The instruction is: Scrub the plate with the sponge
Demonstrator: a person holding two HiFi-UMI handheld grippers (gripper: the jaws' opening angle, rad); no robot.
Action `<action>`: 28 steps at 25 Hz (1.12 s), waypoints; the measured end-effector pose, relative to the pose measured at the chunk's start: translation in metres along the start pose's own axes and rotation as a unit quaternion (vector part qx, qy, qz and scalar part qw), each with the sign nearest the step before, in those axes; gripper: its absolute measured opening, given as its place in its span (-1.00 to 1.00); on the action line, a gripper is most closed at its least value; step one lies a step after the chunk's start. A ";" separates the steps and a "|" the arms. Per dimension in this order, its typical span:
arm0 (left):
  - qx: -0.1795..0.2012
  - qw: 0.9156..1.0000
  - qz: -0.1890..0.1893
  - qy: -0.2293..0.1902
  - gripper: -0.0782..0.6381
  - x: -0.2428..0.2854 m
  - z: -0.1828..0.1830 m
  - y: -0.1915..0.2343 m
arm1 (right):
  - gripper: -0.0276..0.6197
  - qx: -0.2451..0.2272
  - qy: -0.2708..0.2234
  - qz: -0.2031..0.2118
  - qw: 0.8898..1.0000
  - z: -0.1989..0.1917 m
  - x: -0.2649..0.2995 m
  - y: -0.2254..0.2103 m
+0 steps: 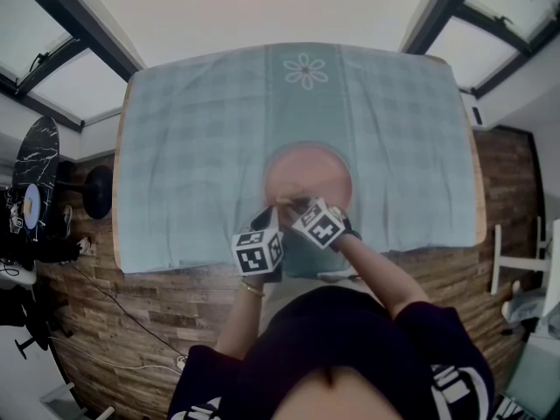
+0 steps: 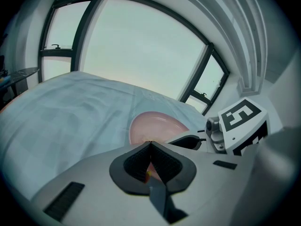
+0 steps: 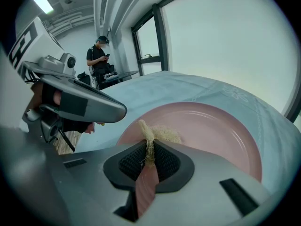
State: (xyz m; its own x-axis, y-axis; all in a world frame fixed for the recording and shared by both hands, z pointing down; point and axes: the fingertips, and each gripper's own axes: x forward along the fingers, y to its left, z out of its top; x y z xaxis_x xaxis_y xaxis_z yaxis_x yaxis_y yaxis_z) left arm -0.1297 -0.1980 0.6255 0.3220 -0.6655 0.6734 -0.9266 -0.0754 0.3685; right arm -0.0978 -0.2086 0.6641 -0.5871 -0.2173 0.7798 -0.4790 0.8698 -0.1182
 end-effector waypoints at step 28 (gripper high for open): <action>0.012 1.000 -0.019 0.003 -0.75 -0.019 -0.025 -0.033 | -0.80 -0.038 0.096 -0.022 0.994 -0.063 -0.042 0.000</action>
State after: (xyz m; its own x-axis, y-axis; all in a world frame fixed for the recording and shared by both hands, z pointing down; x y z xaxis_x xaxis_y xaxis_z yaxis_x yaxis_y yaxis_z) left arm -0.1006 -0.1644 0.6171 0.3577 -0.6570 0.6637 -0.9181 -0.1173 0.3787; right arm -0.0322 -0.1718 0.6703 -0.4272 -0.1730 0.8874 -0.4459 0.8942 -0.0403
